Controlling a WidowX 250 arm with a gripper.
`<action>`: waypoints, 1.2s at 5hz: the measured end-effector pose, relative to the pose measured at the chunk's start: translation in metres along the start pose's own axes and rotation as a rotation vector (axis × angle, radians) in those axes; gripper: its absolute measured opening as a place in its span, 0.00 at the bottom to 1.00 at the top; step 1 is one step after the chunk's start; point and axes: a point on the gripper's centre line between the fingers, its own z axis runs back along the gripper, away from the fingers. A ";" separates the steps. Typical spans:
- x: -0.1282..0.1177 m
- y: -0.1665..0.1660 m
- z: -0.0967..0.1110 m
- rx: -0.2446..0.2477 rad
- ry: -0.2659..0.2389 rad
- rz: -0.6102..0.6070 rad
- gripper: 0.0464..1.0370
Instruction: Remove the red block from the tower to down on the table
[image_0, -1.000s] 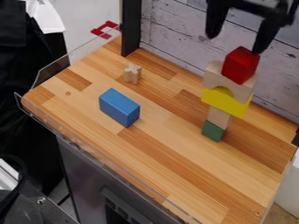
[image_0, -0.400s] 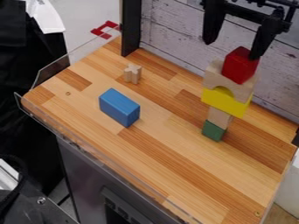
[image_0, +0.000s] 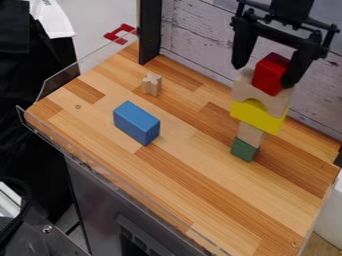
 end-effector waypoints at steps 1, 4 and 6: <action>0.000 -0.001 -0.002 0.003 0.008 0.007 0.91; 0.003 -0.006 0.012 0.004 -0.023 0.005 0.55; -0.003 0.008 0.048 0.025 -0.103 0.072 0.55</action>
